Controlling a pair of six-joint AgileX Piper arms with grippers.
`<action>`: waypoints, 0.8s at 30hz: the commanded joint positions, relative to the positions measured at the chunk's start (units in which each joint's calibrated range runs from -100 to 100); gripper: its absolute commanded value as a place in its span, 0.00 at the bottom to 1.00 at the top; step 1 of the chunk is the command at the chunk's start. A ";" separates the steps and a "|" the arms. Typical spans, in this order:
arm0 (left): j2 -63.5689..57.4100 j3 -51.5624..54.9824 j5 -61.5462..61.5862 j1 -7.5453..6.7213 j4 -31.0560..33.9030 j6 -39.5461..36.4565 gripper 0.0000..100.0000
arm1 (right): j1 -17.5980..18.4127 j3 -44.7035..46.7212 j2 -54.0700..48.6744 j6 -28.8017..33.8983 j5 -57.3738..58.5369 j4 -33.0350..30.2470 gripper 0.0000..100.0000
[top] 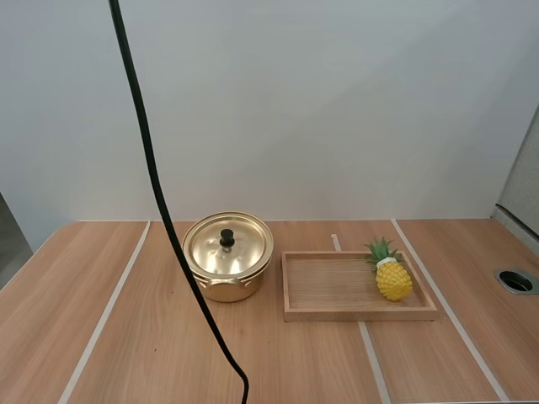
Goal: Open the pot, put the grape inside, and close it
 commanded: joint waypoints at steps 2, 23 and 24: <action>-5.41 3.04 -0.56 0.09 -2.63 -0.56 0.00 | -0.16 2.21 -4.16 0.31 -6.41 1.25 0.00; -36.79 53.42 -17.49 0.09 -0.20 -0.07 0.00 | -0.16 42.09 -28.07 3.23 -22.26 3.23 0.00; -38.05 55.14 -17.86 0.09 0.71 -0.42 0.00 | -0.16 43.33 -29.03 3.50 -22.66 3.31 0.00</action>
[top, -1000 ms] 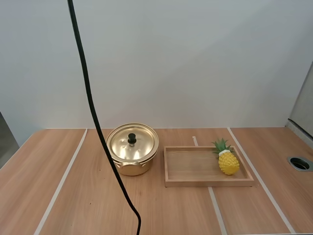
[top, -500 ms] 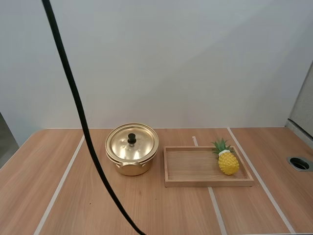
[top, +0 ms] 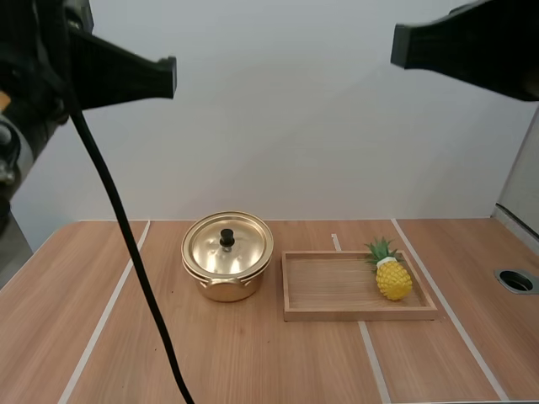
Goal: Open the pot, put the grape inside, and close it
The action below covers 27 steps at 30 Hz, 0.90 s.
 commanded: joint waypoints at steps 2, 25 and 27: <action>-6.10 8.28 -2.02 0.09 4.15 -1.97 0.00 | -0.16 8.31 -6.76 2.14 -3.81 0.94 0.00; -13.76 11.12 14.48 -2.71 23.15 -22.17 0.00 | -1.03 17.51 -17.62 2.14 2.05 1.96 0.00; -15.85 11.16 17.25 -3.07 22.60 -22.26 0.00 | -1.04 17.51 -17.62 2.14 2.43 2.59 0.00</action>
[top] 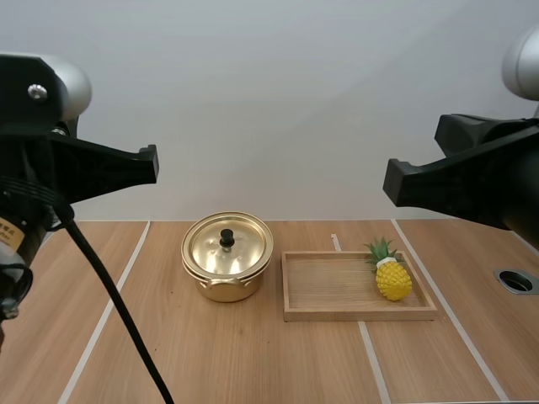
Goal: Open the pot, put the grape inside, and close it
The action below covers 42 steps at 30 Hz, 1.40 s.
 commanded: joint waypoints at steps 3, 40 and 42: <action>-5.67 1.13 4.73 -1.18 -1.56 -0.78 0.00 | -0.38 0.14 -0.47 0.41 2.86 0.31 0.00; -6.01 41.57 -22.20 -1.34 -3.50 -0.55 0.32 | 0.18 48.39 -0.47 0.41 -42.39 -12.21 0.00; -6.01 41.57 -16.74 -1.34 -3.62 -1.09 0.36 | 0.18 49.54 -0.47 0.41 -39.73 -12.10 0.00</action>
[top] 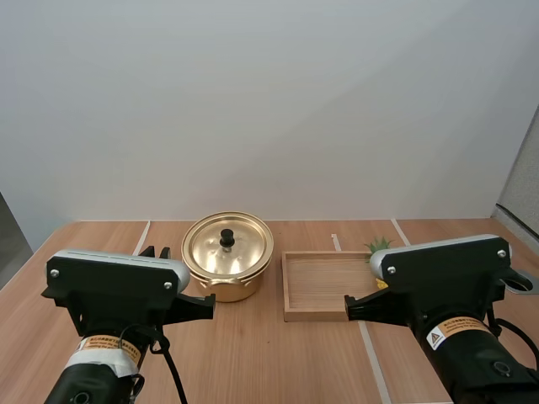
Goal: Open the pot, put the grape inside, and close it
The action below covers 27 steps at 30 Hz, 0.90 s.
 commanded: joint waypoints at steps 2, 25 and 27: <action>-0.21 0.18 9.26 0.06 -1.39 -1.39 0.36 | 0.05 1.56 -0.40 0.31 8.08 0.11 0.00; -0.21 0.18 15.12 -0.10 -2.95 -1.04 0.00 | 0.05 1.56 -0.40 0.31 11.52 1.61 0.00; -0.21 0.18 13.77 -0.03 -3.53 -1.58 0.00 | 0.05 1.56 -0.40 0.31 11.52 1.61 0.00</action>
